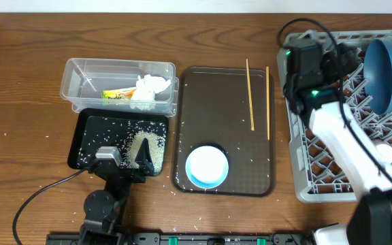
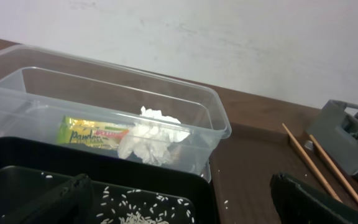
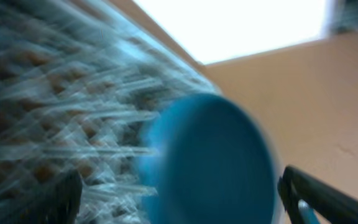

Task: Sort waste into correct bins and load items into the dishwasher rack
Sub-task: 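Move the right gripper down to the light blue bowl, then grasp the light blue bowl rim with the right gripper and lift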

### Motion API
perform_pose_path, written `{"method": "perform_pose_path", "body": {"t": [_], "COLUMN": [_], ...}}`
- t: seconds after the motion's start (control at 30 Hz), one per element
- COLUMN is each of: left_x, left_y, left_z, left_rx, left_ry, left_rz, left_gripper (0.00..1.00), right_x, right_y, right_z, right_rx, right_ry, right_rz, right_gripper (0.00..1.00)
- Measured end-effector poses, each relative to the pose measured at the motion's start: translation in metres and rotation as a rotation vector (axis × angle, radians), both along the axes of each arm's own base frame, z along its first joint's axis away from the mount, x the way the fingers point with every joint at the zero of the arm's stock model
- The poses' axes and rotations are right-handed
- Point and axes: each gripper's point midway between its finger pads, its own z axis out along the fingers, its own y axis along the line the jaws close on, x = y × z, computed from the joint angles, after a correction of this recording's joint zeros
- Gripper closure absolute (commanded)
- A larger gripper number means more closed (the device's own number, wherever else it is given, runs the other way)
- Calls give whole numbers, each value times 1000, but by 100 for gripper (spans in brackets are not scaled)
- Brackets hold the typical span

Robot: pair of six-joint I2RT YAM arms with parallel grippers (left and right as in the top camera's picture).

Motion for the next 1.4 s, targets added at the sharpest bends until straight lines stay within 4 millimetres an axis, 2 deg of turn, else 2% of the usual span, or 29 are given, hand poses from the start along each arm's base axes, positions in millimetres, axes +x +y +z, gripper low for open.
{"method": "perform_pose_path", "body": {"t": [0.07,0.17,0.2,0.23,0.37,0.43,0.6,0.63,0.73,0.83,1.03,1.2,1.27,1.33,1.37,1.4], "left_x": [0,0,0,0,0,0,0,0,0,0,0,0,0,0,0,0], "left_y": [0,0,0,0,0,0,0,0,0,0,0,0,0,0,0,0], "left_z": [0,0,0,0,0,0,0,0,0,0,0,0,0,0,0,0], "left_rx": [0,0,0,0,0,0,0,0,0,0,0,0,0,0,0,0], "left_ry": [0,0,0,0,0,0,0,0,0,0,0,0,0,0,0,0], "left_rz": [0,0,0,0,0,0,0,0,0,0,0,0,0,0,0,0], "left_gripper": [7,7,7,7,6,6,6,6,7,7,6,6,6,6,7,6], "right_x": [-9,-23,-29,-36,-71,-94,-157,-165,-180,-190,-197,-202,-203,-203,-203,-204], "right_y": [28,79,96,111,158,175,199,204,220,228,233,234,236,238,239,239], "right_z": [-10,-34,-43,-51,-71,-76,-89,-91,-94,-102,-140,-173,-179,-184,-185,-186], "right_rx": [144,444,551,660,1017,1131,1201,1196,1167,1108,976,931,932,938,941,941], "right_ry": [19,85,119,159,337,446,710,739,781,774,729,767,782,794,798,800], "right_rz": [66,170,191,202,171,145,59,59,87,64,-8,-73,-81,-88,-90,-94], "right_gripper": [1,15,25,30,32,34,41,41,42,34,39,61,73,92,99,99]}}
